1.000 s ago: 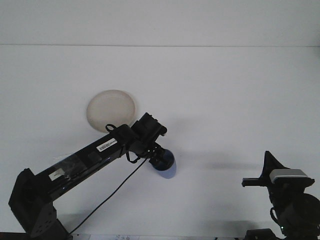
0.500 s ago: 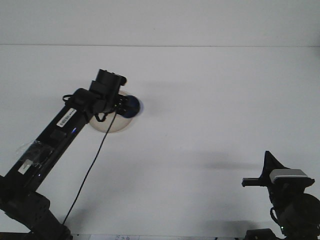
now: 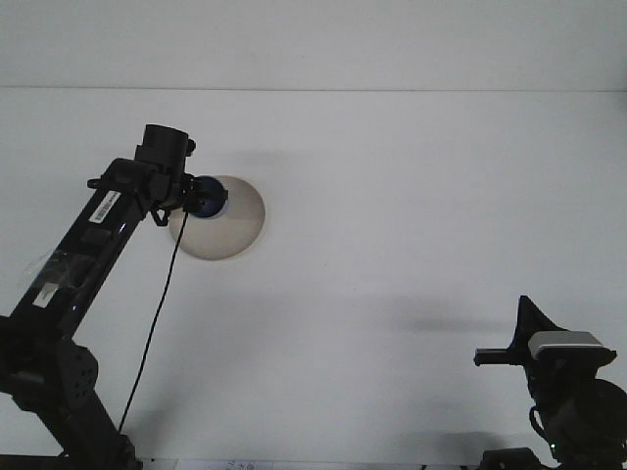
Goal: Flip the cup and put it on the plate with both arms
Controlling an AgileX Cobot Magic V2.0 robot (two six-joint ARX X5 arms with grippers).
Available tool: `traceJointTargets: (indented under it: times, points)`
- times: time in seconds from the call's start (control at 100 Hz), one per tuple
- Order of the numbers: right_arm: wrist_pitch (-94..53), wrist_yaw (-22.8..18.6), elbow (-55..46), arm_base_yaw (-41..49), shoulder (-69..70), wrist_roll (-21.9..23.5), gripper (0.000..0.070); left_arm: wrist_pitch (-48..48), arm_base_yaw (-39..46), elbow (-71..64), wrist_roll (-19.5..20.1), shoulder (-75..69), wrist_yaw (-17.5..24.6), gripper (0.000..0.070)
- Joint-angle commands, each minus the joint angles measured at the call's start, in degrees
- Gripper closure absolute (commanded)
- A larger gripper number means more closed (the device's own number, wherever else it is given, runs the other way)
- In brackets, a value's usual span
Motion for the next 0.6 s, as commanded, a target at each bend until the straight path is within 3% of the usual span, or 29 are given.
traceJointTargets:
  times: [0.0,0.2,0.24,0.36,0.41,0.49,0.59]
  points:
    - [0.55,-0.02,0.55,0.00,0.20,0.81,0.0700,0.55,0.07,1.09,-0.57,2.19,0.15,0.0688]
    - [0.55,-0.02,0.55,0.00,0.20,0.81,0.0700,0.20,0.07,1.09,-0.61,4.55,0.15,0.0659]
    - [0.55,-0.04,0.55,0.00,0.20,0.81,0.0700,0.35,0.15,1.09,-0.63,4.55,0.15,0.0600]
    - [0.55,-0.02,0.55,0.00,0.20,0.81,0.0700,0.92,0.17,1.09,-0.79,4.50,0.15,0.0318]
    - [0.55,-0.02,0.55,0.00,0.20,0.81,0.0700,0.96,0.15,1.09,-0.79,4.50,0.15,0.0237]
    - [0.55,-0.02,0.55,0.00,0.20,0.81,0.0700,1.36,0.15,1.09,-0.79,4.50,0.17,0.0152]
    - [0.55,-0.02,0.55,0.00,0.20,0.81,0.0700,1.49,0.22,1.70,-0.79,4.26,0.17,0.0149]
